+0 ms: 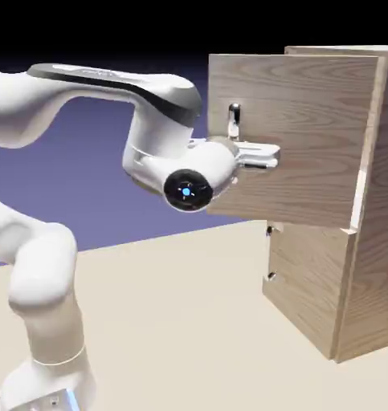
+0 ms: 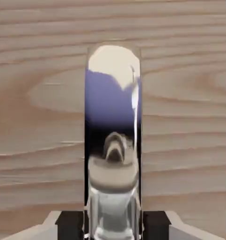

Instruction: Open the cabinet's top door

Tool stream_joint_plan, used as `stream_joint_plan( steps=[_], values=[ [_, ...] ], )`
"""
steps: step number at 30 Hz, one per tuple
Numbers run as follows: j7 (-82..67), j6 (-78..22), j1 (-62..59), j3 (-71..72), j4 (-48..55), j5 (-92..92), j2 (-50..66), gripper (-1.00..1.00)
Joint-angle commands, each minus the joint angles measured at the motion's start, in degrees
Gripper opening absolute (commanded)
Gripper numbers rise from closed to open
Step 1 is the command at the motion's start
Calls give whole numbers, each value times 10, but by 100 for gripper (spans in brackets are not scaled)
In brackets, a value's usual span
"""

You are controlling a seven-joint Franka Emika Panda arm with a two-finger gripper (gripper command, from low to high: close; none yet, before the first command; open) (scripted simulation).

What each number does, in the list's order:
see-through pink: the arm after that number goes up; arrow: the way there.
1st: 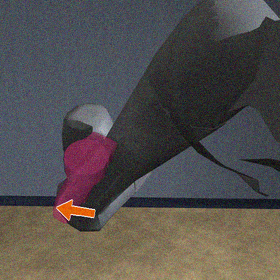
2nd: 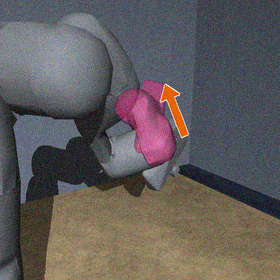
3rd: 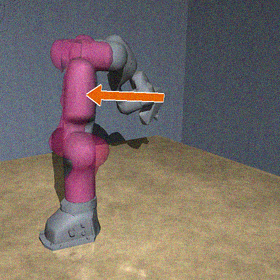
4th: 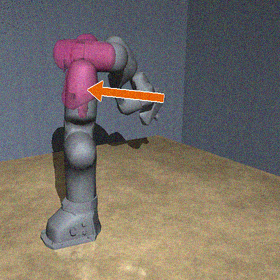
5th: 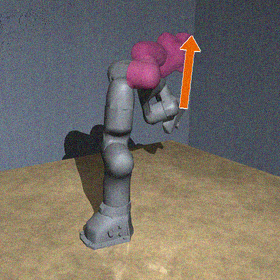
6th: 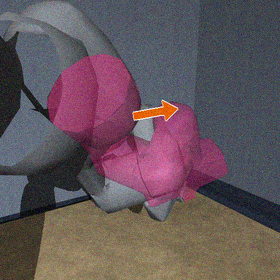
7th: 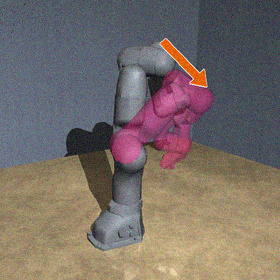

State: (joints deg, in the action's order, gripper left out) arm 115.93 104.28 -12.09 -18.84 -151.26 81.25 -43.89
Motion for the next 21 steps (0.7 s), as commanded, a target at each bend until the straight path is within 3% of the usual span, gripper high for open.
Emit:
stream_joint_plan(
  steps=[1, 21],
  values=[
    [-1, -26, 1, -17, 10, -18, 11, -100],
    [-98, -523, 91, -298, 333, -167, 356, -100]
  ],
)
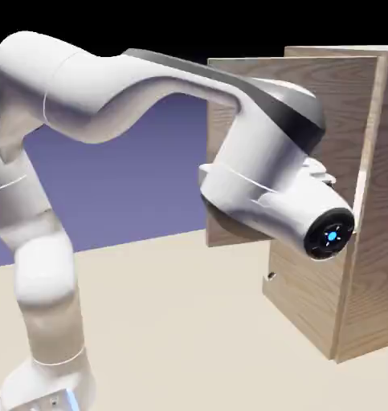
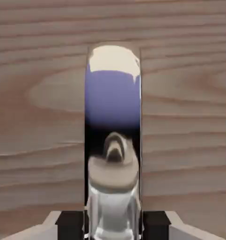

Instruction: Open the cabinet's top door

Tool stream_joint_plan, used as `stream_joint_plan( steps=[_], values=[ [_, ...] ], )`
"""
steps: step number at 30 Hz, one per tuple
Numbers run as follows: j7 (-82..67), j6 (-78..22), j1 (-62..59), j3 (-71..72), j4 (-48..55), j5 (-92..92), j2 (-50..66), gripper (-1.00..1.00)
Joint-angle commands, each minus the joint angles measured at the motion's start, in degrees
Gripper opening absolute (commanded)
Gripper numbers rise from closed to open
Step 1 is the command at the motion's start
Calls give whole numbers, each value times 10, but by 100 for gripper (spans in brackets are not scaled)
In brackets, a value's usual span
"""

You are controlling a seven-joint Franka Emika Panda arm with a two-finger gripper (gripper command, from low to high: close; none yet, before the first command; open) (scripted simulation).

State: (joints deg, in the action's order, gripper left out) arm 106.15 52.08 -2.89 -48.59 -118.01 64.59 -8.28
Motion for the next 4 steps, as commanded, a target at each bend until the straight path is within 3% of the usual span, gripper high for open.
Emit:
stream_joint_plan(
  steps=[1, 4],
  values=[
    [-8, -24, -2, -7, 17, 1, 21, -100],
    [-26, -77, -8, -18, 56, 5, 68, -100]
  ],
)
